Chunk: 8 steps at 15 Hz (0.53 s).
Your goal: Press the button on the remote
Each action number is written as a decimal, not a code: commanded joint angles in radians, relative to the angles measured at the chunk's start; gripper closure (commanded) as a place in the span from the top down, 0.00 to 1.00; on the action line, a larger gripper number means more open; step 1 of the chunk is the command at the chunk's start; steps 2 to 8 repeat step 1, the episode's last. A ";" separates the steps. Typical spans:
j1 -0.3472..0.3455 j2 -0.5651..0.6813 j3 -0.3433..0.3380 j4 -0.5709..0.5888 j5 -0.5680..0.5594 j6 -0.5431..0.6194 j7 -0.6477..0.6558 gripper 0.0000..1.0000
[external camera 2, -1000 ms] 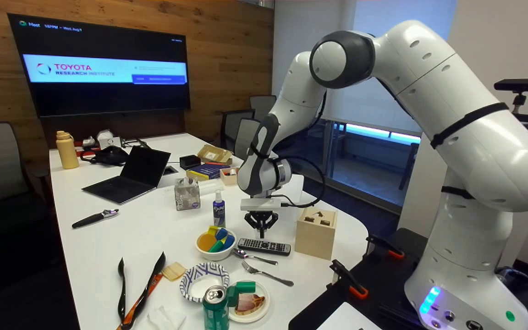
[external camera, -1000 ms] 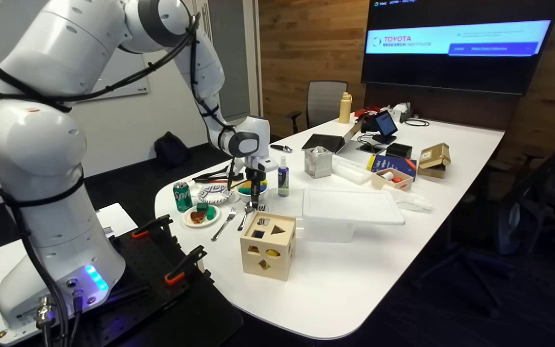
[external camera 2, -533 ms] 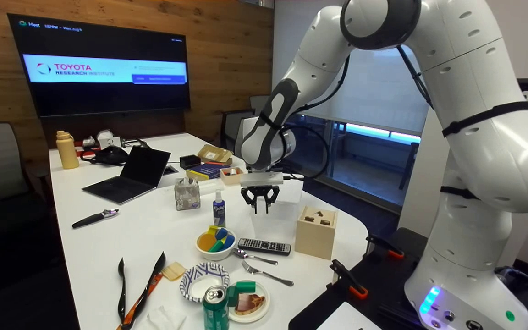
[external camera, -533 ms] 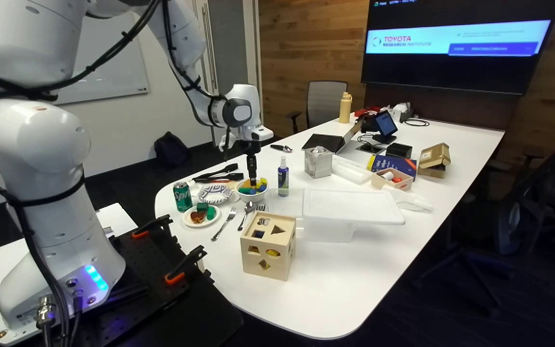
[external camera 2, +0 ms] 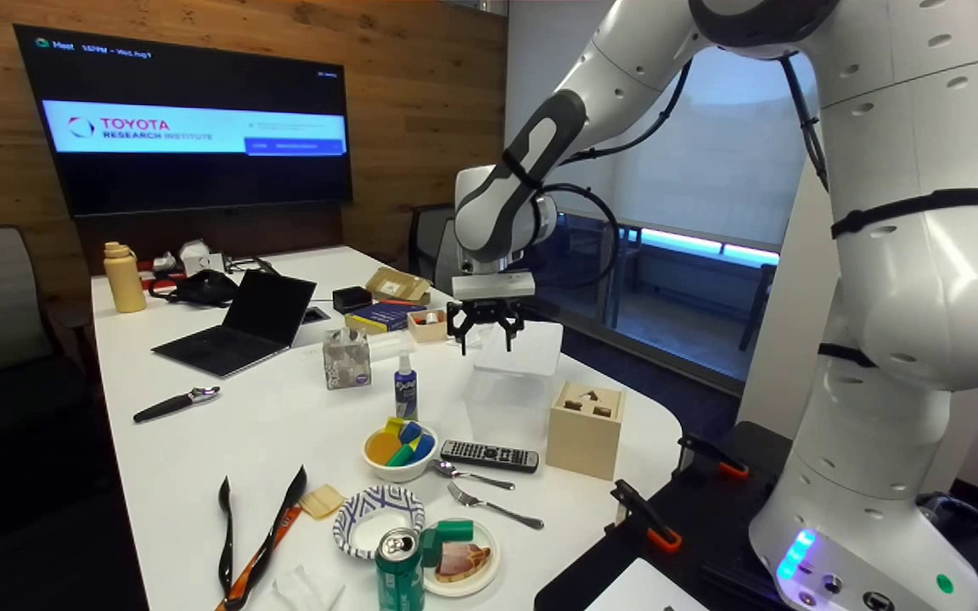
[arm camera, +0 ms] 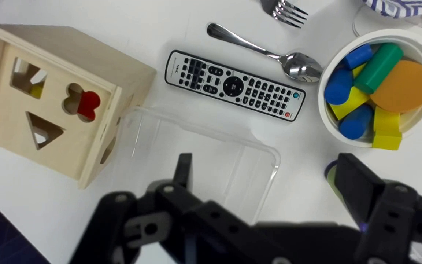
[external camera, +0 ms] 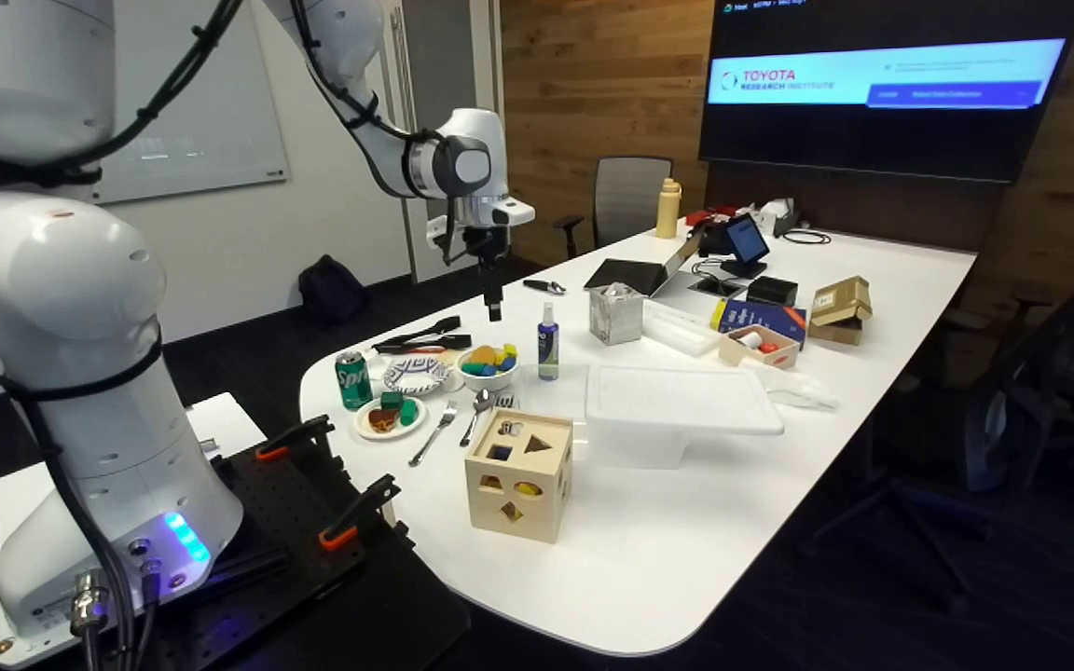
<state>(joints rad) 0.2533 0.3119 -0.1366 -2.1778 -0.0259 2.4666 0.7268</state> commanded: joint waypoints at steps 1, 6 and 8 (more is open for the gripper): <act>-0.048 -0.030 0.043 0.012 -0.012 -0.068 -0.014 1.00; -0.048 -0.030 0.043 0.012 -0.012 -0.068 -0.014 1.00; -0.048 -0.030 0.043 0.012 -0.012 -0.068 -0.014 1.00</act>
